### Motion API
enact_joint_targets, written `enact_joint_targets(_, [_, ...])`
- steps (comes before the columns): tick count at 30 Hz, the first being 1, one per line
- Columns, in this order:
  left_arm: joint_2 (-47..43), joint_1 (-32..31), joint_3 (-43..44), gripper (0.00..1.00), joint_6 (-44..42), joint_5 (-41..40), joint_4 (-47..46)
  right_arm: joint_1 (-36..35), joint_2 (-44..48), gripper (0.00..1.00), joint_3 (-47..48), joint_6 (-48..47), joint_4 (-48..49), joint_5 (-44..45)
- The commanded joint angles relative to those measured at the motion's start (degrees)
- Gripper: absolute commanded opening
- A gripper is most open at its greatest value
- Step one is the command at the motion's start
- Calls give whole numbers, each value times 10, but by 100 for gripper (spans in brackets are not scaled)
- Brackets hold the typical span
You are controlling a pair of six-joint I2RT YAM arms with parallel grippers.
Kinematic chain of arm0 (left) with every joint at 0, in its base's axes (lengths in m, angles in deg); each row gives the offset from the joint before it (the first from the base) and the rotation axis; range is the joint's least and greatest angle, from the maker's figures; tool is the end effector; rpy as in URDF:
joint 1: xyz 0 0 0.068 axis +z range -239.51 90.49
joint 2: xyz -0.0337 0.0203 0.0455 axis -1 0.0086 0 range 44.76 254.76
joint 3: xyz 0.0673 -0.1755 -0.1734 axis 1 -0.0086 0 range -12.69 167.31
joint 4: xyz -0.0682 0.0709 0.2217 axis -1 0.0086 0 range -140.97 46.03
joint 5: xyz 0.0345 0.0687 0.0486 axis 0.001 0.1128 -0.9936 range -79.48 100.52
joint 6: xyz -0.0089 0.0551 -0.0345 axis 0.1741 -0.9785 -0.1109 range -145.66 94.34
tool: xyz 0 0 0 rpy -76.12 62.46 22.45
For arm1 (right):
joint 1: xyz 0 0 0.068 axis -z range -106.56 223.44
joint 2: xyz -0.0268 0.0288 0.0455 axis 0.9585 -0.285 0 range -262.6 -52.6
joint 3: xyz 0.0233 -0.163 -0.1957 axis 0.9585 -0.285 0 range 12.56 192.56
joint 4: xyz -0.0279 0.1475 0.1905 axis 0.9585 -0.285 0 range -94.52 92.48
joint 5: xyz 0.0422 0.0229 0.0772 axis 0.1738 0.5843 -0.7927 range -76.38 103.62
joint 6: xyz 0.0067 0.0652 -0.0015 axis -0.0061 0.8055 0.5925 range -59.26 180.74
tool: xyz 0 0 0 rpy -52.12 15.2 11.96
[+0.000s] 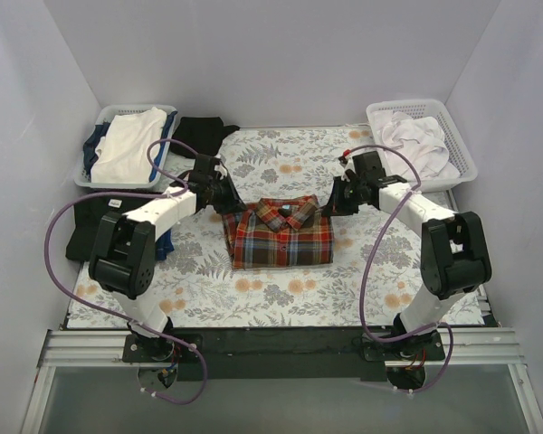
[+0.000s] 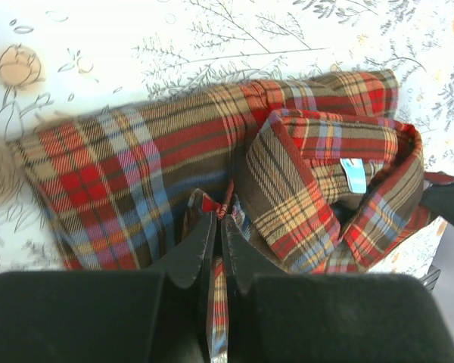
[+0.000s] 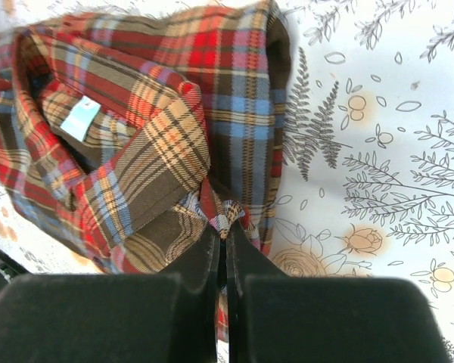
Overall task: Fold and stack the long sleeve shirts
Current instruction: Fold the shirt
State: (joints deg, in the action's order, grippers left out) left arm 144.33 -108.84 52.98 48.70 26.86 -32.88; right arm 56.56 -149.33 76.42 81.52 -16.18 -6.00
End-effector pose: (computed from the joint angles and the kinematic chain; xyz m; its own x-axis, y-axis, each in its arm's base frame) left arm 0.3321 -0.1320 0.1835 -0.6638 -0.7464 0.0475 -0.5863 0.4798 -0.6527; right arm 0.3265 0.1171 0.1906 -0.8684 0.0857 -0.4884 -0.1769 0.8667 0.4664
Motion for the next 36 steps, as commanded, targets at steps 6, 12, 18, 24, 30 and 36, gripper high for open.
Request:
enact_joint_targets(6, [-193,2,-72,0,-4,-89,28,-1,34,1,72,-12,-14,-32])
enact_joint_targets(12, [-234,2,-115,0,8,-125,35,-13,-11,1,116,-13,-13,-53])
enact_joint_targets(18, [-243,1,-149,0,33,-182,43,-23,-110,1,214,-23,-27,-103])
enact_joint_targets(24, [-229,2,-161,0,35,-243,46,-34,-201,1,303,-26,-50,-125])
enact_joint_targets(30, [-177,2,-164,0,54,-266,55,-35,-242,16,326,-22,-74,-112])
enact_joint_targets(36, [-169,1,-156,60,47,-300,73,-34,-237,39,336,-33,-86,-89])
